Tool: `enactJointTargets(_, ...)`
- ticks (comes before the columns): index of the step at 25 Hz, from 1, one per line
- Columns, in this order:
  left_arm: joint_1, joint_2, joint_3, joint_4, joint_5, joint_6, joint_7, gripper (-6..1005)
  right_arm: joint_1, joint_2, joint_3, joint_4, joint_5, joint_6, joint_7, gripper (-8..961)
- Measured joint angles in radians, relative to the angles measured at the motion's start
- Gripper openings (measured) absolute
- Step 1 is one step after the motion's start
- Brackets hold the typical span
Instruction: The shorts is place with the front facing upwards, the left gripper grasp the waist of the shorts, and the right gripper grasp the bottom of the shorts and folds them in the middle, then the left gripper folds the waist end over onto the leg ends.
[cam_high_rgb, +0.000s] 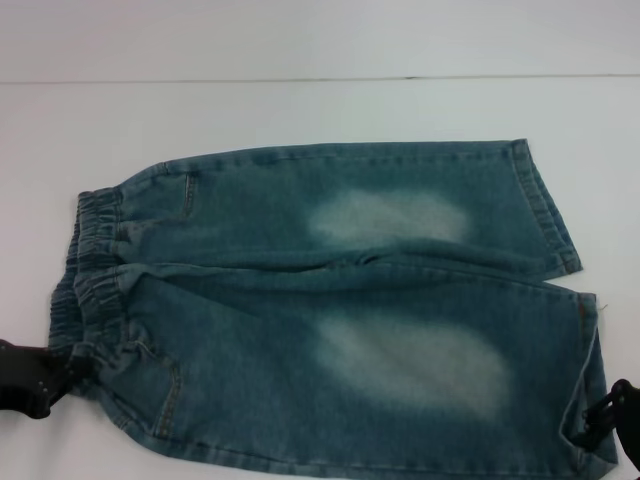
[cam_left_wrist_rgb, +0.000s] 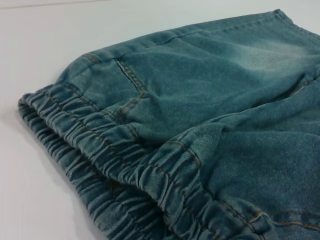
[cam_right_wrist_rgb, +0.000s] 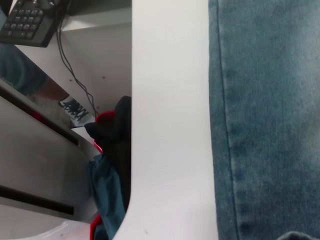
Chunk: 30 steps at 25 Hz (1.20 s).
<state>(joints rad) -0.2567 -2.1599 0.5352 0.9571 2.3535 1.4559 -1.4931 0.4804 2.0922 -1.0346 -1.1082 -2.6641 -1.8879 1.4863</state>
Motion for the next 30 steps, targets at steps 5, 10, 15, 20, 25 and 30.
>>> enactJointTargets(5, -0.001, 0.0, 0.002, -0.001, 0.001, -0.001, 0.0, 55, 0.0, 0.0, 0.001, -0.009, 0.0, -0.002, 0.003, 716)
enactJointTargets(10, 0.001, -0.001, 0.0, -0.001, 0.001, -0.001, 0.001, 58, 0.001, 0.0, -0.01, -0.01, -0.001, -0.002, 0.004, 521)
enactJointTargets(15, 0.003, -0.002, -0.004, -0.002, 0.001, -0.001, 0.001, 60, -0.003, 0.0, -0.013, -0.011, -0.001, -0.005, 0.004, 291)
enactJointTargets(20, 0.0, -0.001, -0.003, -0.002, 0.003, -0.001, 0.0, 63, -0.006, 0.002, -0.012, -0.016, -0.001, -0.005, 0.006, 91)
enactJointTargets(25, -0.002, -0.001, -0.003, 0.002, 0.002, 0.004, -0.006, 66, -0.022, 0.003, -0.015, -0.049, 0.019, -0.016, -0.001, 31)
enactJointTargets(30, -0.004, -0.001, -0.008, 0.015, -0.029, 0.012, -0.024, 68, -0.056, 0.001, 0.023, -0.158, 0.094, -0.066, -0.023, 42)
